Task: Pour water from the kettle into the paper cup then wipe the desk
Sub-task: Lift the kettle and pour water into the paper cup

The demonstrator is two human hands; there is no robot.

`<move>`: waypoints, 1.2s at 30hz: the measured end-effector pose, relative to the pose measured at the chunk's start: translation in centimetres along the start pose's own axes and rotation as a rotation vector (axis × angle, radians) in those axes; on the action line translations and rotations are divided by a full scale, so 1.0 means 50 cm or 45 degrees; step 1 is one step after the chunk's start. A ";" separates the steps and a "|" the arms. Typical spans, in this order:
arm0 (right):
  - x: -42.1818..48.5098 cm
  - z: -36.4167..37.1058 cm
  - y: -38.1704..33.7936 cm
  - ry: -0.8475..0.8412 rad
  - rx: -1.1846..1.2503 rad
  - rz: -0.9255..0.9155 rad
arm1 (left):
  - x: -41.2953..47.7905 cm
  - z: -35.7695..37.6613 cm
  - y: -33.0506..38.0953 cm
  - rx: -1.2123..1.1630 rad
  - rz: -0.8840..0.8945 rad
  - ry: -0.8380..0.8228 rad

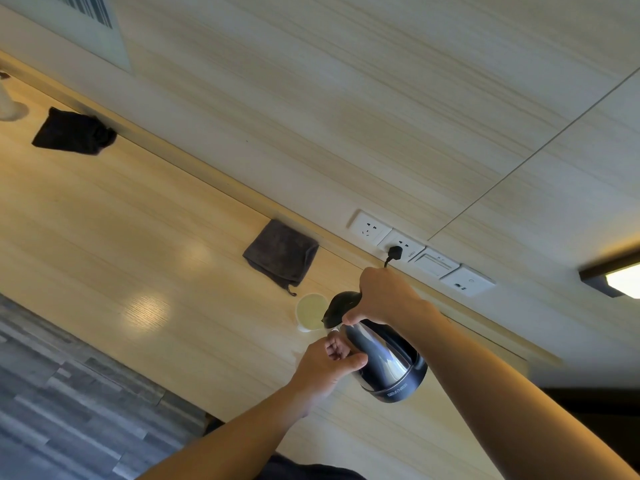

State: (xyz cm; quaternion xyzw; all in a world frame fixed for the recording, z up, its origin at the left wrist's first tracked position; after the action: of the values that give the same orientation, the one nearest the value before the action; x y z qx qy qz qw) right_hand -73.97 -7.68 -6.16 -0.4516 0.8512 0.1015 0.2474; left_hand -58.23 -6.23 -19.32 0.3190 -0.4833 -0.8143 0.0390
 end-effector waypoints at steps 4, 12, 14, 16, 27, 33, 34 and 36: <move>-0.004 0.009 0.010 -0.005 0.028 0.010 | 0.004 0.001 -0.010 0.024 0.011 -0.001; -0.017 0.039 0.058 0.059 0.155 0.050 | 0.009 0.012 -0.014 0.173 0.066 0.048; -0.032 0.049 0.084 0.092 0.263 0.070 | 0.011 0.016 -0.009 0.296 0.100 0.118; -0.055 0.061 0.118 0.129 0.406 0.063 | 0.012 0.022 -0.005 0.471 0.175 0.185; -0.193 0.180 0.307 0.561 1.045 0.106 | 0.037 0.131 0.007 0.992 0.623 0.232; -0.233 0.233 0.371 0.669 1.218 0.138 | 0.061 0.189 -0.025 1.173 0.696 0.208; -0.236 0.242 0.380 0.673 1.244 0.145 | 0.063 0.197 -0.031 1.199 0.706 0.212; -0.243 0.259 0.394 0.670 1.290 0.153 | 0.065 0.210 -0.044 1.243 0.717 0.214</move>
State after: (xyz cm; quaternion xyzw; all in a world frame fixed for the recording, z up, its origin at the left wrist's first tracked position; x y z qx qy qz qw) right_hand -80.11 17.42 -12.03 -0.2374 0.8507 -0.4211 0.2066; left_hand -66.09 1.72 -19.23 0.2225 -0.8652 -0.4266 0.1411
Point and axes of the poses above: each hand's wrist, its own x-axis towards the middle knuckle, its own z-axis out of the palm, y = z × x, the point moved 2 cm from there along x, towards the middle knuckle, and after that the axes turned 1 degree about -x, right-handed, at the moved point
